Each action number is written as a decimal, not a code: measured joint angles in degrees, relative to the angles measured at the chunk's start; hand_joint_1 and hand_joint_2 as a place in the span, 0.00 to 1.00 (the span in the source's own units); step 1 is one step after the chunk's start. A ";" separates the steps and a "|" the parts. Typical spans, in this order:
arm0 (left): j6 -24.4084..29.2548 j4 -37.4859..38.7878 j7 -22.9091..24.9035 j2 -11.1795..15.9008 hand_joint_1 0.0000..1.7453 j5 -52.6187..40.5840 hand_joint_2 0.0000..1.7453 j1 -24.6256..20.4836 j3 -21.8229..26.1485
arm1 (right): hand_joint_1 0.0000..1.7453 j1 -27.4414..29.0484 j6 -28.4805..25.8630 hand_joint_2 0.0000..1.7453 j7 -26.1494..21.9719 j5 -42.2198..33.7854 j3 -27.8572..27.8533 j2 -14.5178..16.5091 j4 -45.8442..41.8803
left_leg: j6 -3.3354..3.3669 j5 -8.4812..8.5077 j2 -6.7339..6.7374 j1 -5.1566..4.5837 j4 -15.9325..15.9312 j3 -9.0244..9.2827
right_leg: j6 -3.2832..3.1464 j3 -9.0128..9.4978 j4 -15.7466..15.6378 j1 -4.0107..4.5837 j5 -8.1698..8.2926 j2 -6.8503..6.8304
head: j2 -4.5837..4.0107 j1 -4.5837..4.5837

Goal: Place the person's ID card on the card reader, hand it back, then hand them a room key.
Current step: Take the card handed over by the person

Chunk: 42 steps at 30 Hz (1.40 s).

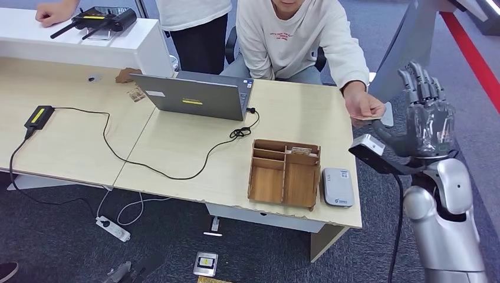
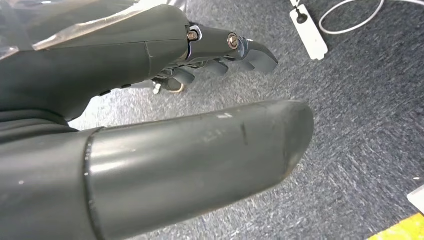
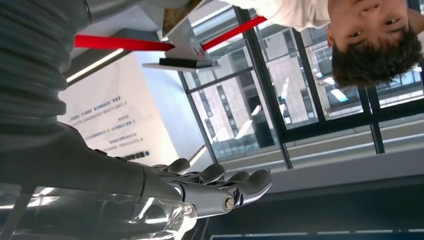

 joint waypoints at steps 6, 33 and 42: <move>0.04 0.00 -0.10 -0.09 0.00 1.36 0.00 0.71 -0.10 | 0.00 -4.27 -0.23 1.00 -0.64 -1.68 2.11 0.85 8.61 | 0.00 0.00 0.00 0.01 0.00 -0.02 | 0.00 -0.01 0.00 0.00 0.00 -0.01 | 0.00 -0.01; -1.90 -0.08 0.57 0.29 0.00 2.91 0.00 0.05 -2.08 | 1.00 -9.41 3.14 1.00 -0.14 -8.56 5.32 2.33 22.89 | 0.00 0.00 0.00 0.00 0.01 0.02 | 0.00 -0.04 0.00 0.00 0.00 -0.01 | 0.00 -0.01; -1.86 -0.13 0.57 0.33 0.00 3.54 0.00 -0.39 -2.96 | 1.00 -9.40 3.09 1.00 0.08 -9.23 5.35 2.02 22.90 | 0.00 0.00 0.00 0.01 0.01 0.02 | 0.00 -0.04 0.00 0.00 0.00 -0.01 | 0.00 -0.01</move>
